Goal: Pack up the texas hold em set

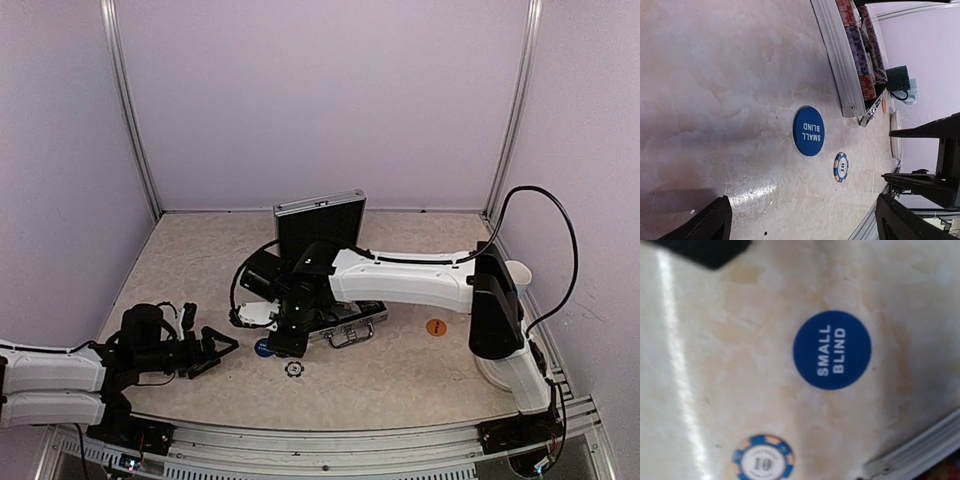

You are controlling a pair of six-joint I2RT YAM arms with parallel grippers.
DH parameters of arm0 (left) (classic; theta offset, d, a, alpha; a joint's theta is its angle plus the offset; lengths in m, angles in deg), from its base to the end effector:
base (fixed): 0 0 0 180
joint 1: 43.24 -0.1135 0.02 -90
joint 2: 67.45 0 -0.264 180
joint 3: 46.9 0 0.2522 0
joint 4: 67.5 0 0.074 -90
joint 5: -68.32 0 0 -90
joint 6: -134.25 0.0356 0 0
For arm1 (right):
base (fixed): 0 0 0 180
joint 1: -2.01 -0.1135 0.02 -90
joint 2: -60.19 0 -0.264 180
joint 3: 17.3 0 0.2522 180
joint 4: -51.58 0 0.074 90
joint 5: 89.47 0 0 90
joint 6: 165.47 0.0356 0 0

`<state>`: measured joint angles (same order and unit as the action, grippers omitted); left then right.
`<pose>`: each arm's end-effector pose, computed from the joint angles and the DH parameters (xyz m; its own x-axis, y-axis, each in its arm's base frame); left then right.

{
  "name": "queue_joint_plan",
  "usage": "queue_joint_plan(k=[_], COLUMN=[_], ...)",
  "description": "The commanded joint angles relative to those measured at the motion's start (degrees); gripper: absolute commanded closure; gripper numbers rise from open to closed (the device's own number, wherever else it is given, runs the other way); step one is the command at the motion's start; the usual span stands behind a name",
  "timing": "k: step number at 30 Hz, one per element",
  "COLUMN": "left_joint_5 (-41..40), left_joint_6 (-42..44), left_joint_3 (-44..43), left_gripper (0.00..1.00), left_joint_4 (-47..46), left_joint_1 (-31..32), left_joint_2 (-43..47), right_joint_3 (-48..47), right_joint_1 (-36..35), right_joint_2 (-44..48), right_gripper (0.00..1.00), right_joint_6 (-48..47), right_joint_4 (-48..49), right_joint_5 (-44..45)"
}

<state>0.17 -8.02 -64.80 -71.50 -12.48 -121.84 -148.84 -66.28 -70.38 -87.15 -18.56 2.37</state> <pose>0.1301 -0.0929 0.1207 -0.8713 -0.3357 -0.3580 0.0905 0.6071 -0.7895 0.1797 0.4482 0.2159 -0.1514 -0.9274 -0.3422 -0.9752 0.1967 -0.1014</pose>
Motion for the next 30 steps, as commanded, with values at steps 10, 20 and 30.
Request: queue_joint_plan(k=[10, 20, 30], left_joint_5=[-12.3, -24.4, -27.6], left_joint_6=[10.4, 13.6, 14.2], left_joint_3=[-19.2, -41.9, -55.8], left_gripper=[0.01, 0.01, 0.07], left_joint_4=[20.0, 33.8, 43.9], left_joint_1=[10.5, 25.5, 31.9], left_joint_2=[-12.0, -33.2, -49.1], right_joint_3=[20.4, 34.7, 44.2], right_joint_1=[5.7, 12.4, 14.6], right_joint_2=[12.8, 27.4, 36.7], right_gripper=[0.1, 0.01, 0.01], right_joint_6=[11.4, 20.4, 20.2], right_joint_4=[7.6, 17.3, 24.0], right_joint_5=[13.3, 17.8, 16.2])
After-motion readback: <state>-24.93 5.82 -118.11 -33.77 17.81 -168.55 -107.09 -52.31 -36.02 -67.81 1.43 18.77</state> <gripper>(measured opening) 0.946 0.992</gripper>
